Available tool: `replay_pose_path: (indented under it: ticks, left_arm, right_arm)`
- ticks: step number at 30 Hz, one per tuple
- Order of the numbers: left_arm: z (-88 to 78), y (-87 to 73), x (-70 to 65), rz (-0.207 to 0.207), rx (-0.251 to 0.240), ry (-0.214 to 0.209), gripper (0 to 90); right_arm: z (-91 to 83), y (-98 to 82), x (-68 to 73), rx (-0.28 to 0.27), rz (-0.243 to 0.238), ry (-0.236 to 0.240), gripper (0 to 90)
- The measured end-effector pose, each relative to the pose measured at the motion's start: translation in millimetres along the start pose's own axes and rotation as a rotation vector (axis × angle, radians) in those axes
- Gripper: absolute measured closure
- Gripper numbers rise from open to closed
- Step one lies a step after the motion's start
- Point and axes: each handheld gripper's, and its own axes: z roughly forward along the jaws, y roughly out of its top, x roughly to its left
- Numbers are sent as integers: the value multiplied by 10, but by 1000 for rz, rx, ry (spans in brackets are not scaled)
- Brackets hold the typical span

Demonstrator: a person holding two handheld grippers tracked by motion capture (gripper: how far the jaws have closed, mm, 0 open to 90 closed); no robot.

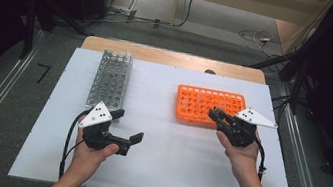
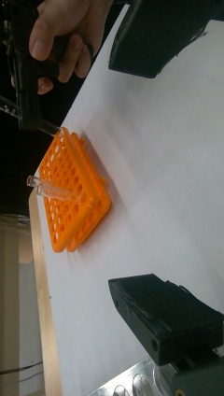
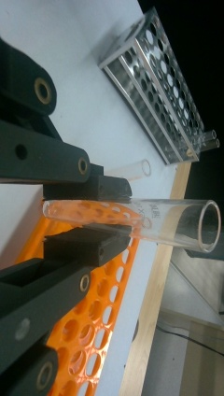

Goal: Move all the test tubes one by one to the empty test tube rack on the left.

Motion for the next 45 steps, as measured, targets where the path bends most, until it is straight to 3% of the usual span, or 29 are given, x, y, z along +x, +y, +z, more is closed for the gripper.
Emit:
replay_pose_path:
  ticks: [18, 29, 33, 45]
  left_arm:
    - [49, 46, -139, 19, -1, -31, 3]
    - [120, 72, -291, 47, 13, -100, 63]
    - [151, 88, -352, 49, 20, -123, 127]
    - [270, 123, -552, 79, 43, -145, 458]
  right_arm:
    - [-147, -172, 490, 25, -48, 111, 737]
    - [-40, -265, 811, 80, -108, 179, 737]
    - [4, -275, 910, 93, -128, 194, 737]
    - [59, -289, 1114, 119, -165, 231, 737]
